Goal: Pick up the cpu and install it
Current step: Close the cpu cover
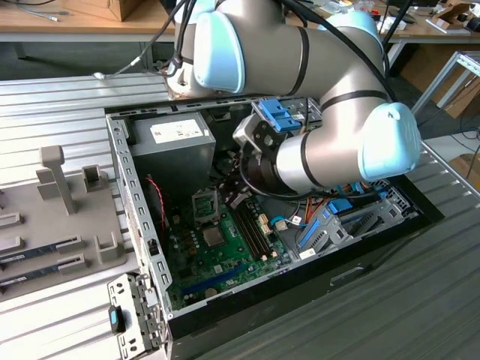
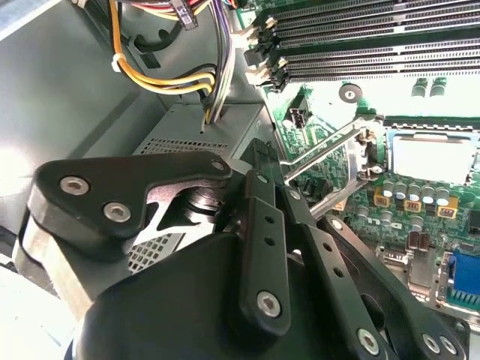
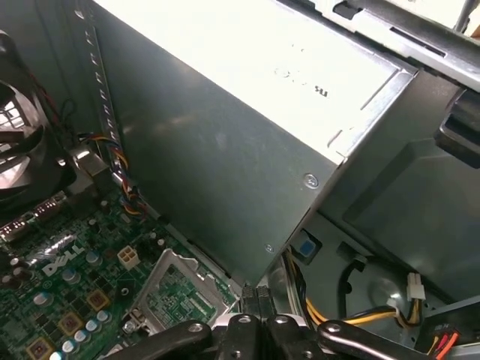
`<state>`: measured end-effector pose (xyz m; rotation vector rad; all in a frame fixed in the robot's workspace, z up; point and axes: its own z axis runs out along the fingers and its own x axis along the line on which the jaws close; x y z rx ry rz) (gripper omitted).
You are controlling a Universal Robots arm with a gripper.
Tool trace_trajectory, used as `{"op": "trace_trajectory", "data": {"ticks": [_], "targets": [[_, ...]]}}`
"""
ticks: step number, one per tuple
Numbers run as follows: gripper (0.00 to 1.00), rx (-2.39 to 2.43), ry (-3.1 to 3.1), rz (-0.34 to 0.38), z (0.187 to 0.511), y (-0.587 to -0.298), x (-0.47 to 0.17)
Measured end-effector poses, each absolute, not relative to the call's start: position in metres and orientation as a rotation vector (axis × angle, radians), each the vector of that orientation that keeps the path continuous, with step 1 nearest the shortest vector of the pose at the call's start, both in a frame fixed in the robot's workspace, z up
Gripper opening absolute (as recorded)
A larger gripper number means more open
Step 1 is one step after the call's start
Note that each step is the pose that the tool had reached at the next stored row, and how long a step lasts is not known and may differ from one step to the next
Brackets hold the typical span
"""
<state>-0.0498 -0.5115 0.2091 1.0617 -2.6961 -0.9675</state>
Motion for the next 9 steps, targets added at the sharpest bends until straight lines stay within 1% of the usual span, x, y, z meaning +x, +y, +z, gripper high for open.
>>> {"op": "trace_trajectory", "data": {"ticks": [9], "targets": [[0.11,1.062,-2.696,-0.968,0.2141,-0.513,-0.0498]]}}
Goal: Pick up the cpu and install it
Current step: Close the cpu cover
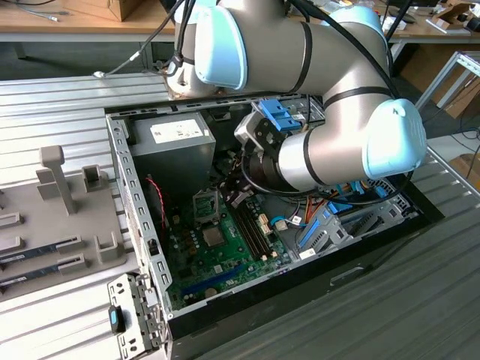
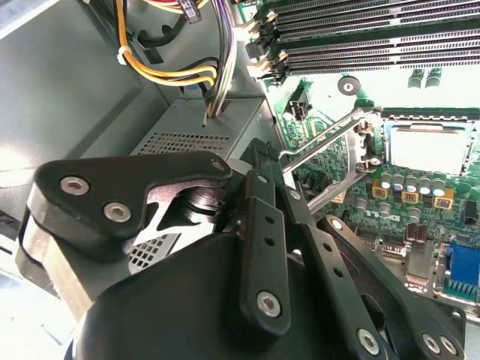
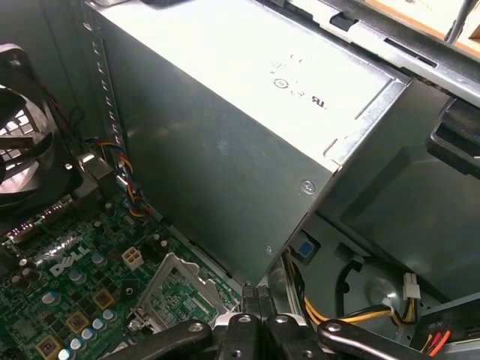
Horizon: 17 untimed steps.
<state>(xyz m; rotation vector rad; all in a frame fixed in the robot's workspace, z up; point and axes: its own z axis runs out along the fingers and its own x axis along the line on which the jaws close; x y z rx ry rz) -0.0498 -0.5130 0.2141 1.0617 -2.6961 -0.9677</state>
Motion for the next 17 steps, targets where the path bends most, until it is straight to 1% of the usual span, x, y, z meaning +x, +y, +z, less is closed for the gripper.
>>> {"op": "trace_trajectory", "data": {"ticks": [17], "targets": [[0.11,1.066,-2.693,-0.967,0.2176,-0.5167,-0.0498]]}}
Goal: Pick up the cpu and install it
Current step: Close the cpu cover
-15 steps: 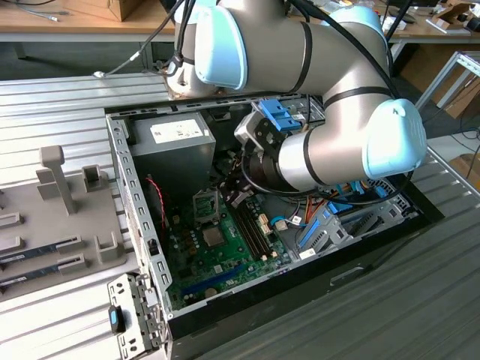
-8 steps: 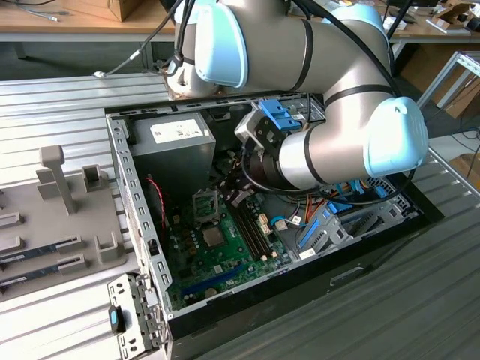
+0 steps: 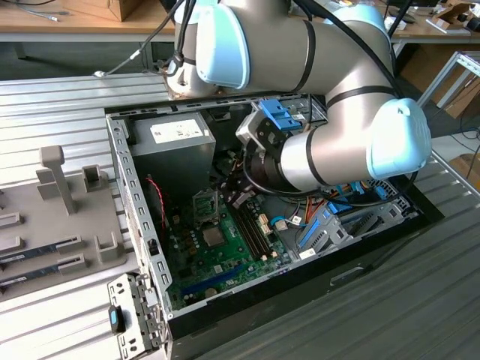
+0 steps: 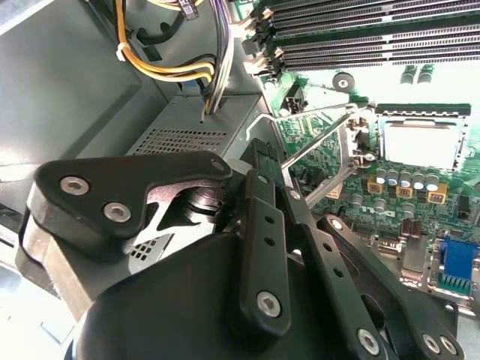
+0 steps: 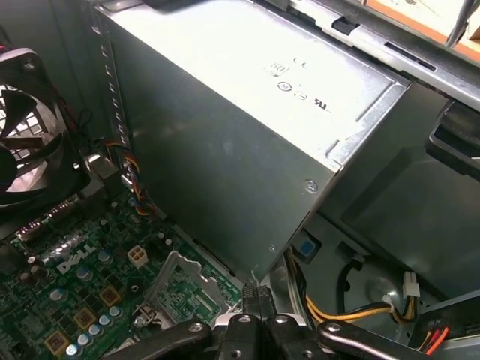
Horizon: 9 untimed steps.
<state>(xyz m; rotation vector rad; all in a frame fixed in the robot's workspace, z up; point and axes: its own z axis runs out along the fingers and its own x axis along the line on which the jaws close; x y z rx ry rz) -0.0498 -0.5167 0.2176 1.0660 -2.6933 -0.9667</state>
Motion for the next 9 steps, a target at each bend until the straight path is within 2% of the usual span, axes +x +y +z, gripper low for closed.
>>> {"op": "trace_trajectory", "data": {"ticks": [9], "targets": [[0.11,1.068,-2.692,-0.959,0.2231,-0.519,-0.0498]]}}
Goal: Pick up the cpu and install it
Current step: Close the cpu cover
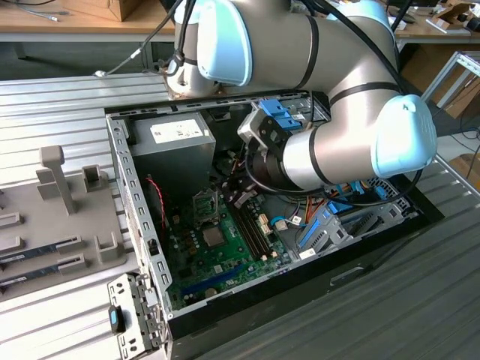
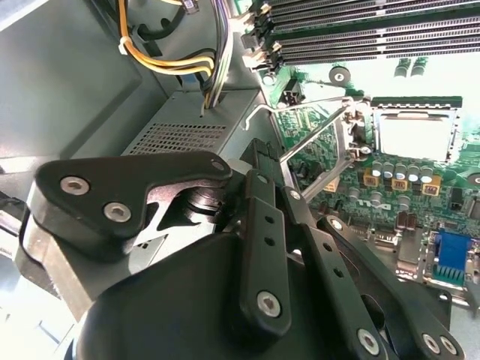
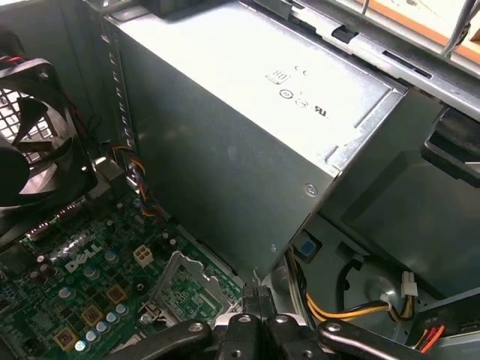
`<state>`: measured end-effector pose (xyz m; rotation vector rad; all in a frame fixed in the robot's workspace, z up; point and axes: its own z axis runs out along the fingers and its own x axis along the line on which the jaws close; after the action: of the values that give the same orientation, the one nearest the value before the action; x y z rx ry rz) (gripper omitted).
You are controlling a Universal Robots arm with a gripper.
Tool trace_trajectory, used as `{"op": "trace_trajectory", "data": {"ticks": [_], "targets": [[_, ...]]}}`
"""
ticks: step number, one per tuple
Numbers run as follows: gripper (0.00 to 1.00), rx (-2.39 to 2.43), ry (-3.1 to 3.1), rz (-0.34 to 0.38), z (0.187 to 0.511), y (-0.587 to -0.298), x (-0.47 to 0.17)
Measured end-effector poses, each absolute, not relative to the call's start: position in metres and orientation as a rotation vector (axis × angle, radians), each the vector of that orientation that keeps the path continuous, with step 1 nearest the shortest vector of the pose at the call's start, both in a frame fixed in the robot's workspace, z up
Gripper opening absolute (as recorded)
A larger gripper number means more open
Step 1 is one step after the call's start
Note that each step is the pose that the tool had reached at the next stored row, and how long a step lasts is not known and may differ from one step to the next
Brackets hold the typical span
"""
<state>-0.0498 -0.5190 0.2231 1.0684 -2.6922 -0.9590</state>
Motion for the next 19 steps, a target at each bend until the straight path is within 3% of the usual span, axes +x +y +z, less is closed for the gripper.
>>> {"op": "trace_trajectory", "data": {"ticks": [5,15,19], "targets": [[0.11,1.065,-2.696,-0.928,0.2231,-0.5191,-0.0498],[0.11,1.047,-2.709,-0.8,0.2234,-0.5192,-0.0498],[0.11,1.046,-2.71,-0.789,0.2233,-0.5193,-0.0498]]}}
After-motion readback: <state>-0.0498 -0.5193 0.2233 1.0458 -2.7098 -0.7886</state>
